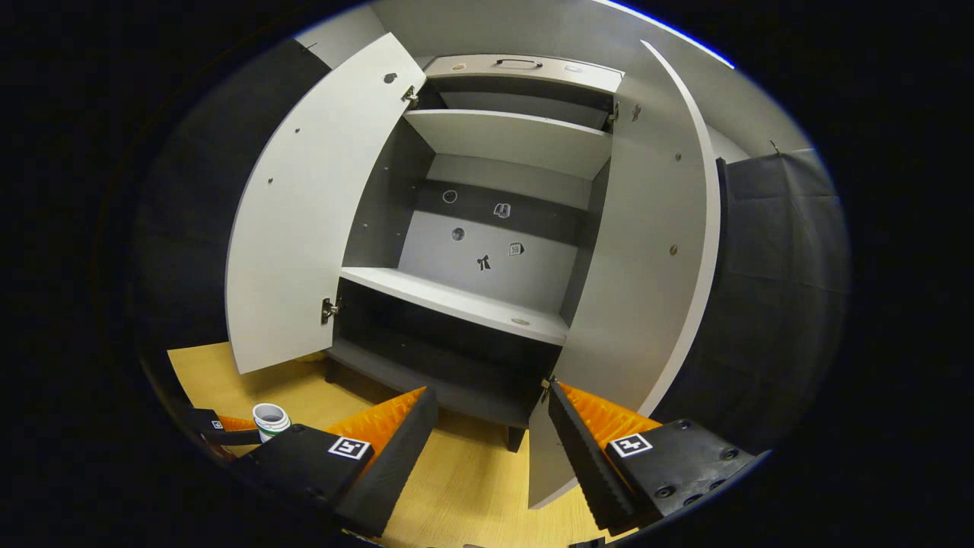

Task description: Grasp the bottle in the cabinet with the left hand and place it on the coaster, then close the right door with the right hand and the left door with the left hand.

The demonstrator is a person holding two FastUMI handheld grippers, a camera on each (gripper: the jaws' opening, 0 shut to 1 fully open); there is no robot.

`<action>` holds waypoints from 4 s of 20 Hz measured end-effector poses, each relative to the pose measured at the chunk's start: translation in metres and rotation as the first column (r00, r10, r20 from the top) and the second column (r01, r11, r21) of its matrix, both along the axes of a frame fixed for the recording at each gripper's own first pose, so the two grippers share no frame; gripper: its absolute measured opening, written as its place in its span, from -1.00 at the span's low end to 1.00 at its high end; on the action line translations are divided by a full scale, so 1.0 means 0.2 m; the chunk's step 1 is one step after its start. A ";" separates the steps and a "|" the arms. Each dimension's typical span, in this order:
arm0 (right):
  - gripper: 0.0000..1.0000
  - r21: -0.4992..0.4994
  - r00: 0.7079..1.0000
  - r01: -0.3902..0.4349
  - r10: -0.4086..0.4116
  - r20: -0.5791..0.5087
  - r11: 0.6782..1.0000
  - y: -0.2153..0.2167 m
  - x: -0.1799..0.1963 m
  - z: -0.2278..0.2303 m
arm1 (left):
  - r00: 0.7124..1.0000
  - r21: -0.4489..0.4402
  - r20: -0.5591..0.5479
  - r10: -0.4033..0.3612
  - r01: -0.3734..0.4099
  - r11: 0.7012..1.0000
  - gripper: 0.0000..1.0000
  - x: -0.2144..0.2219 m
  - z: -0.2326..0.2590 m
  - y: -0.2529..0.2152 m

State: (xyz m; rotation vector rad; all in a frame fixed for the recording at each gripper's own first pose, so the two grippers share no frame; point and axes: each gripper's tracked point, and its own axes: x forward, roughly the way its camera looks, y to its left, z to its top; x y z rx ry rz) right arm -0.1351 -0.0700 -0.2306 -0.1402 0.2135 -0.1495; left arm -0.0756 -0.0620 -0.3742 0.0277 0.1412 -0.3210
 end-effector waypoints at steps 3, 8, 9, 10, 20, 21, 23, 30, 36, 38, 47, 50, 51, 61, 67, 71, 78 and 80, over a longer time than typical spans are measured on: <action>0.96 -0.027 1.000 -0.009 0.009 -0.021 1.000 0.00 0.00 -0.08 | 0.999 0.036 -0.019 0.026 -0.025 0.999 0.43 -0.01 -0.09 0.02; 0.95 -0.058 0.998 -0.057 0.056 -0.025 0.997 0.08 0.01 -0.13 | 1.000 0.050 0.007 0.021 -0.021 0.999 0.44 -0.03 -0.11 0.02; 0.94 -0.059 0.997 -0.073 0.071 -0.030 0.996 0.10 0.01 -0.14 | 1.000 0.052 0.009 0.017 -0.017 0.998 0.46 -0.03 -0.11 0.02; 0.91 -0.049 0.997 -0.080 0.079 -0.023 0.996 0.11 0.02 -0.13 | 1.000 0.058 0.011 0.012 -0.013 0.998 0.49 -0.03 -0.11 0.01; 0.94 0.016 0.999 -0.035 0.035 0.022 0.999 0.02 0.05 0.02 | 0.999 0.051 0.050 -0.014 0.012 0.999 0.78 0.03 0.09 -0.01; 0.94 0.023 0.999 -0.028 0.027 0.026 0.999 0.01 0.05 0.04 | 0.998 0.047 0.056 -0.018 0.016 0.999 0.90 0.04 0.13 -0.01; 0.94 0.042 1.000 -0.017 0.016 0.027 0.999 -0.01 0.05 0.09 | 0.998 0.046 0.065 -0.027 0.025 0.999 0.91 0.06 0.25 -0.01; 0.94 0.126 0.989 0.048 -0.065 0.134 0.991 -0.14 0.02 0.62 | 0.987 0.135 0.096 -0.130 0.117 0.984 0.89 0.18 0.87 -0.09; 0.96 0.153 0.956 0.207 -0.233 0.177 0.966 -0.38 -0.09 0.94 | 0.981 0.097 0.060 -0.187 0.181 0.979 0.92 0.31 1.25 -0.07; 0.95 0.141 0.930 0.295 -0.318 0.186 0.945 -0.49 -0.15 0.97 | 0.975 0.107 0.086 -0.207 0.198 0.974 0.92 0.36 1.37 -0.04; 0.94 0.172 0.837 0.506 -0.529 0.141 0.845 -1.08 -0.28 0.89 | 0.979 0.064 0.106 -0.176 0.169 0.983 0.92 0.52 1.52 -0.06; 0.92 0.200 0.881 0.424 -0.454 0.133 0.883 -1.17 -0.16 0.85 | 0.990 0.014 0.117 -0.080 0.079 0.997 0.92 0.56 1.55 -0.10; 0.92 0.216 0.897 0.389 -0.422 0.130 0.895 -1.18 -0.11 0.83 | 0.991 0.000 0.124 -0.040 0.040 0.999 0.92 0.57 1.56 -0.11; 0.92 0.246 0.976 0.123 -0.161 0.144 0.962 -1.07 0.12 0.79 | 0.969 -0.073 0.140 0.205 -0.196 0.978 0.94 0.44 1.60 0.01; 0.93 0.249 0.990 0.001 -0.036 0.140 0.969 -0.77 0.25 0.80 | 0.954 -0.047 0.166 0.250 -0.246 0.968 0.89 0.39 1.65 0.19; 0.93 0.241 0.987 0.031 -0.068 0.145 0.970 -0.63 0.35 0.80 | 0.945 -0.011 0.171 0.280 -0.282 0.959 0.89 0.35 1.67 0.40; 0.93 0.211 0.980 0.056 -0.095 0.176 0.976 -0.34 0.67 0.78 | 0.917 0.038 0.171 0.361 -0.372 0.928 0.90 0.27 1.68 0.86; 0.92 0.163 0.970 0.104 -0.136 0.202 0.981 -0.35 0.74 0.80 | 0.901 0.050 0.178 0.395 -0.409 0.911 0.89 0.26 1.69 1.02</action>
